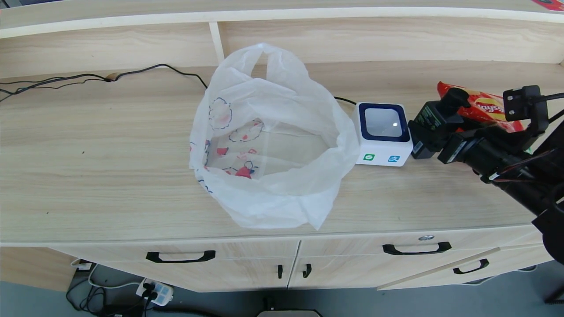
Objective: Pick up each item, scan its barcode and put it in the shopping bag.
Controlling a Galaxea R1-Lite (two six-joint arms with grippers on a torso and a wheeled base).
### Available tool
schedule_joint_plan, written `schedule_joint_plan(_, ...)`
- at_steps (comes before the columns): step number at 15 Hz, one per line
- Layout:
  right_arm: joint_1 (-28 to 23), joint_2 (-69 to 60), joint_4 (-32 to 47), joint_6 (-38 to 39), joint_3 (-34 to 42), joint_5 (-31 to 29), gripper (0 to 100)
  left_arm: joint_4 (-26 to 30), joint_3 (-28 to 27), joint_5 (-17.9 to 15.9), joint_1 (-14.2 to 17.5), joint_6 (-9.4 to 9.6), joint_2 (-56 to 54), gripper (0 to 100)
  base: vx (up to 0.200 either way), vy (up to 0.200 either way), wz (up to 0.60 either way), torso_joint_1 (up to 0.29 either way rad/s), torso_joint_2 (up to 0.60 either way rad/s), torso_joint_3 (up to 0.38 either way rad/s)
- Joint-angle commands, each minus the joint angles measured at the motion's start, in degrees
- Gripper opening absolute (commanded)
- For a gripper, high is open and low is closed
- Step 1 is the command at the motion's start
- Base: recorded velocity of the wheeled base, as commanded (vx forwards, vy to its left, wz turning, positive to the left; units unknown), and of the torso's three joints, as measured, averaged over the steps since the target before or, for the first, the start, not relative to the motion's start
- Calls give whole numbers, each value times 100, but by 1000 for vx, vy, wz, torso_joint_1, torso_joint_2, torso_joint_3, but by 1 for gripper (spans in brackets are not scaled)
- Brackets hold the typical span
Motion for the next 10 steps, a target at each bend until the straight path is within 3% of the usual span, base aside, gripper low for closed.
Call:
schedule_joint_plan(1,-2,74,-15,0,-48,4,100,-4,0,1,2,-3,9,100,0,0,0,0,0,0)
schedule_joint_plan(10,-125,249,-50,35,-171,4,100,-22,0,1,2,-21,9,100,0,0,0,0,0,0)
